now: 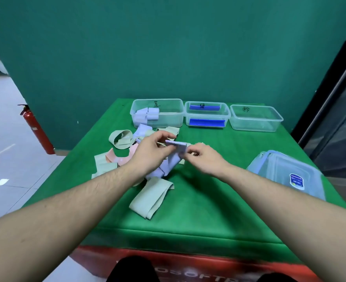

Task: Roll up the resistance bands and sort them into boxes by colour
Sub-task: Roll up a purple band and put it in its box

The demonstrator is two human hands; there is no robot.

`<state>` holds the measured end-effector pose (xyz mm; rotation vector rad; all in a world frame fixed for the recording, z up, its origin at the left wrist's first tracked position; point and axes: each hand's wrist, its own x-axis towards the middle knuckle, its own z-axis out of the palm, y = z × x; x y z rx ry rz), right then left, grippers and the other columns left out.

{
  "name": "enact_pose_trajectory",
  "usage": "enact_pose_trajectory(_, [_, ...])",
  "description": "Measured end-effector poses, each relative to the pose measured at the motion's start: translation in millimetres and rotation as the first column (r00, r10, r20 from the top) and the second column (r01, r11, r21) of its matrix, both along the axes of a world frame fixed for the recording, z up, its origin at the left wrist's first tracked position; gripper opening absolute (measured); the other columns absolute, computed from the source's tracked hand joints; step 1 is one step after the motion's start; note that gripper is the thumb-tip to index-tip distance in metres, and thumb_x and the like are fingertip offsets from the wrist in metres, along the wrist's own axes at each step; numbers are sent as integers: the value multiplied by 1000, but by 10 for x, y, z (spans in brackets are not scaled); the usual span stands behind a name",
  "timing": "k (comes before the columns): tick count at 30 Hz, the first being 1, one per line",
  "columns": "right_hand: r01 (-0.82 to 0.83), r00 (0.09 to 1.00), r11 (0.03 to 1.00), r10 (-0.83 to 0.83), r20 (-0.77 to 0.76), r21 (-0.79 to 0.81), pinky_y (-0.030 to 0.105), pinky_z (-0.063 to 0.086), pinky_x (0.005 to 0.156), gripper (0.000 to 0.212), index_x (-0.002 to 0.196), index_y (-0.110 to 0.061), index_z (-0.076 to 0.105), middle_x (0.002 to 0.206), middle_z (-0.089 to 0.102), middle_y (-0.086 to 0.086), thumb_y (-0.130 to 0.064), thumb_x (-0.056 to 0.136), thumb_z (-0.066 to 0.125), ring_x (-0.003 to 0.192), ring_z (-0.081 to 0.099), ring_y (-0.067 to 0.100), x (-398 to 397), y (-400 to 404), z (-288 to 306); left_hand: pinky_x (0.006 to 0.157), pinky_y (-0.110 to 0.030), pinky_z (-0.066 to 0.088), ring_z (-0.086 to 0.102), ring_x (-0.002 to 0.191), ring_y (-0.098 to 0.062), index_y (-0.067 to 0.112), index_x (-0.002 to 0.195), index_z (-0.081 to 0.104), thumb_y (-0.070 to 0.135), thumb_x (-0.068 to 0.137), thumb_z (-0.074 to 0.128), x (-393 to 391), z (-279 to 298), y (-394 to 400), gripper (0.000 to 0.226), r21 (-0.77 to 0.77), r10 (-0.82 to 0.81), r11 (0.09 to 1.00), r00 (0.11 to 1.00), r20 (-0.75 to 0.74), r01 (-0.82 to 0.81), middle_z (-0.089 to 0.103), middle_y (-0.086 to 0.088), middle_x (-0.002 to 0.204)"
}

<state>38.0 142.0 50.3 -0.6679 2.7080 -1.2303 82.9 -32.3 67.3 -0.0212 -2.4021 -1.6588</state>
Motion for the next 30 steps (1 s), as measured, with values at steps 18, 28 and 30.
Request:
enact_pose_trajectory(18, [243,948,900,-142,284,-362,27,52,61,33,93,-17,66,79,68,-1,-38,104,43,66,61,14,755,804,589,70,-31,57,65,69,-17,16,125,59,20,94,65,704,301,943,33,421,-266,893,940,213,158,71,-2,100])
enact_pose_trajectory(28, [381,861,850,-184,473,-363,25,48,57,17,92,-19,55,79,62,1,-36,95,60,65,58,16,633,1045,153,49,-21,50,58,52,-11,10,113,57,1,93,62,436,-73,1213,23,433,-167,900,953,253,43,61,-5,80])
enact_pose_trajectory(30, [387,867,860,-217,449,-331,28,46,59,11,92,-19,57,81,63,6,-27,91,65,70,57,19,551,1072,-43,48,-20,49,56,51,-12,11,113,56,-1,93,60,308,-251,1235,23,383,-142,924,948,286,23,58,-4,79])
